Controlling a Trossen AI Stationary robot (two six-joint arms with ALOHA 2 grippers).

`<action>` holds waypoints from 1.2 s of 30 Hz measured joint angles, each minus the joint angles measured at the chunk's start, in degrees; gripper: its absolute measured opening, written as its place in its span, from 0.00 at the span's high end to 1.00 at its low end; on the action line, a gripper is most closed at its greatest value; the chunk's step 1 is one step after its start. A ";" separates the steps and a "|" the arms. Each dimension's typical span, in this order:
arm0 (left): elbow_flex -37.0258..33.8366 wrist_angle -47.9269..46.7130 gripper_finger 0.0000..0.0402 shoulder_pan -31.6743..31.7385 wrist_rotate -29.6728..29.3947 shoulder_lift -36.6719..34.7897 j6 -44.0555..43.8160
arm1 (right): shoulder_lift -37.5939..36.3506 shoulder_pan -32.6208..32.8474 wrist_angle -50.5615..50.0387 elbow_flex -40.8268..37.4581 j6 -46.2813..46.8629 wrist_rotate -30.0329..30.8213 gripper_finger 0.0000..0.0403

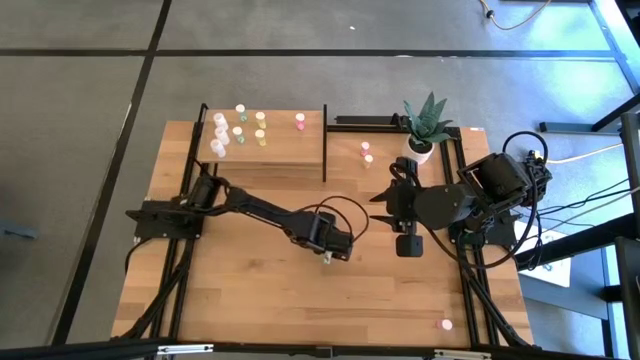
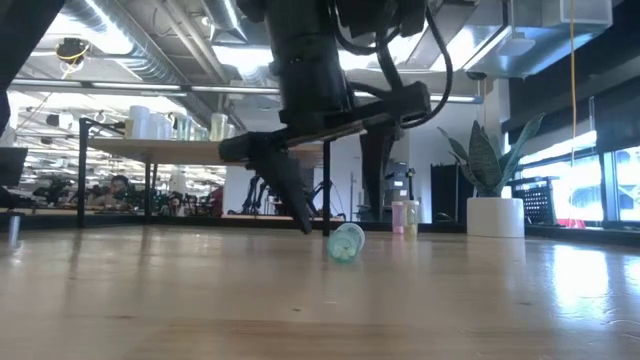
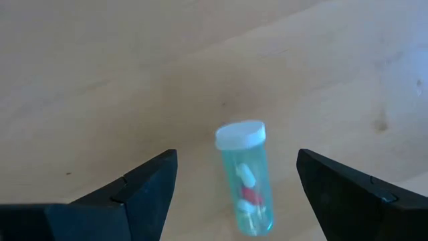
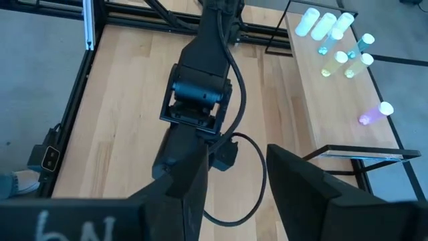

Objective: Pick and place medicine bottles onto shelf by color
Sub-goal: Put the blue pill bottle aligned with the other blue pill bottle on the shelf

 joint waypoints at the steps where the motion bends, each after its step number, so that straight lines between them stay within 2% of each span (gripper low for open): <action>1: -0.19 0.30 0.25 0.03 -0.05 0.00 -0.48 | 0.00 -0.02 0.01 0.00 -0.02 0.02 0.62; 36: -0.22 3.42 0.25 1.75 -0.05 2.65 -1.53 | 0.02 -0.01 0.96 0.00 0.00 0.00 0.62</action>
